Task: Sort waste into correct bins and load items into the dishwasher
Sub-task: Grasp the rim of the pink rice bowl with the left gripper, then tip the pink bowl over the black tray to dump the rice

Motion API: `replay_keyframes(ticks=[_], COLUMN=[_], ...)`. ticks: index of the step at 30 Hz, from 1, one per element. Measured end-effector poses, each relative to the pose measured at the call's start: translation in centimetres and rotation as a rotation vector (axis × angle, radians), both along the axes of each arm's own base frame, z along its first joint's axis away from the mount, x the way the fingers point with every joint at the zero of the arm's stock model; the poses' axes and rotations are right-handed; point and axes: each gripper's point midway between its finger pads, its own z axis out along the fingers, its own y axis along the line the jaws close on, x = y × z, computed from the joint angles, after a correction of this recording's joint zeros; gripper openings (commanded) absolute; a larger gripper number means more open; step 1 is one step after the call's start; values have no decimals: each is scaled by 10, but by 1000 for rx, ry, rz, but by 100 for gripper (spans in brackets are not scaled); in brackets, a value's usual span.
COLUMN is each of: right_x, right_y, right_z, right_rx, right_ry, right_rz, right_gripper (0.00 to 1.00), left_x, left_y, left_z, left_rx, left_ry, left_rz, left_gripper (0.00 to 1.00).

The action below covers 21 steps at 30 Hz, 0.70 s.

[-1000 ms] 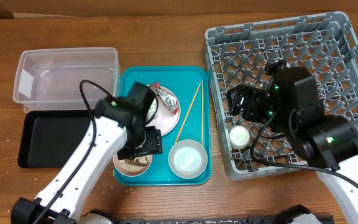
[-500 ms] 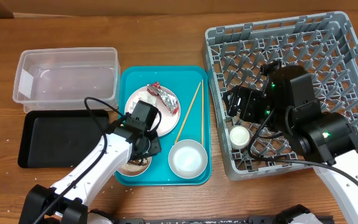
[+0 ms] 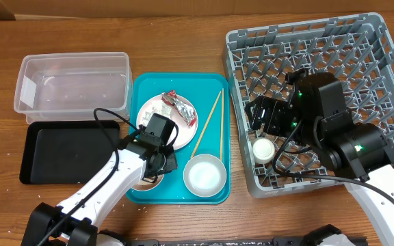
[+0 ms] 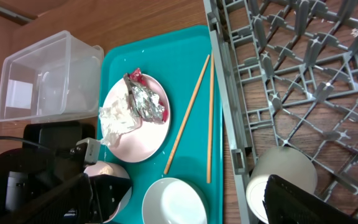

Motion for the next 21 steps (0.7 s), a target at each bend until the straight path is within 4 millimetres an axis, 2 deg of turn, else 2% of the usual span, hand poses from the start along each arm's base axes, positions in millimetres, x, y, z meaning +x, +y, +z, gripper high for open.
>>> replay_keyframes(ticks=[1,3,5,8,9,13,15,21], right_x=[0,0,0,0,0,0,0,0], right_y=[0,1,1,1,1,1,1,1], right_z=[0,0,0,0,0,0,0,0], right_rx=[0,2,3,3,3,3,3,3], right_ry=[0,1,1,1,1,1,1,2], right_rz=[1,3,3,3,3,3,4,4], right_gripper=[91,90,90,90,90,90,90,90], left_x=[0,0,1,2,2,0,-2,-5], left_y=[0,1,2,6,7,9,10,11], left_z=[0,0,2,0,-1,-13,-17,-6], left_rx=[2,7,11,33,40,60,73,80], left_ry=[-1,-2,-12,-17,-16,19,39,71], left_rz=[0,-2,-1,1,1,0,1,-2], left_gripper=[6,5,22,25,25,5,4,4])
